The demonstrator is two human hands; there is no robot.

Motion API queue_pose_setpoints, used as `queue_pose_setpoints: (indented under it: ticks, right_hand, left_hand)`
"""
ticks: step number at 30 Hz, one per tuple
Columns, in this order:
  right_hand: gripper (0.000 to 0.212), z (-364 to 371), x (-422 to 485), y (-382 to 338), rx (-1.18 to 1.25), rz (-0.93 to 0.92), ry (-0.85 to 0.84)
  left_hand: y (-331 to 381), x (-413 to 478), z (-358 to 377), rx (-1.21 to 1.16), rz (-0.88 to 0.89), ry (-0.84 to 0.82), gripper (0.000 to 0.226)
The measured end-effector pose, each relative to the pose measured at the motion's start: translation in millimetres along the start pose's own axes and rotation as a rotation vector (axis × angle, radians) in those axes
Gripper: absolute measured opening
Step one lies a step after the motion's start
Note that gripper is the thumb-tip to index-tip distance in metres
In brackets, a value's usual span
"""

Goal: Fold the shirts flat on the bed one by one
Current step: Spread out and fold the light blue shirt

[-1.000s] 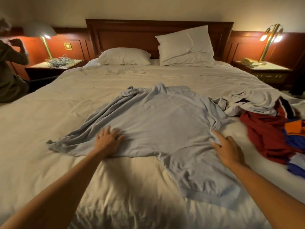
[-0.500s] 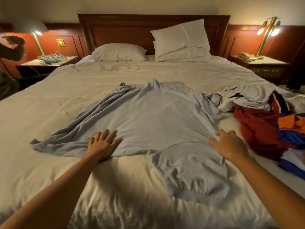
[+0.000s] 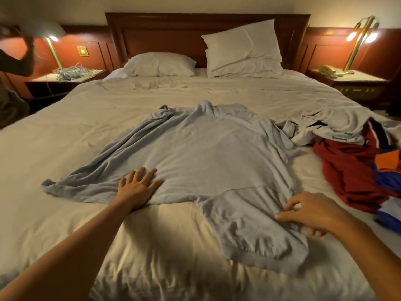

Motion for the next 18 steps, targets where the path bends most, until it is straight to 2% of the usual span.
queue_pose_setpoints:
  ticks: [2, 3, 5, 6, 9, 12, 15, 18]
  right_hand:
    - [0.057, -20, 9, -9, -0.226, 0.028, 0.041]
    - [0.056, -27, 18, -21, -0.287, 0.016, 0.095]
    - [0.049, -30, 37, -58, -0.259, -0.066, 0.158]
    - [0.052, -26, 48, -79, -0.189, -0.144, 0.156]
    - [0.062, 1, 91, -149, -0.113, -0.346, 0.078]
    - [0.063, 23, 145, -201, -0.177, -0.345, 0.08]
    - [0.068, 30, 200, -236, -0.227, -0.334, 0.158]
    - [0.074, 17, 258, -258, -0.232, -0.301, 0.307]
  left_hand:
    - [0, 3, -2, 0.0, -0.011, -0.031, 0.089]
    - [0, 6, -5, 0.008, -0.016, -0.046, 0.089]
    - [3, 15, -16, 0.034, -0.018, -0.069, 0.082]
    - [4, 20, -24, 0.039, -0.014, -0.066, 0.075]
    - [-1, 40, -55, -0.033, 0.044, 0.042, 0.053]
    - [-16, 66, -83, -0.13, 0.094, 0.194, 0.036]
    - [-32, 108, -98, -0.141, 0.075, 0.282, 0.036]
    - [-43, 164, -105, -0.219, 0.019, 0.357, 0.049]
Point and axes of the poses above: each hand's wrist, its own x-axis towards the middle knuckle, its own z-axis out of the palm, y = z × x, the point moved 6 cm from there along x, towards the middle knuckle, and after that the axes turned 14 degrees about -x, right-handed, at the moved point
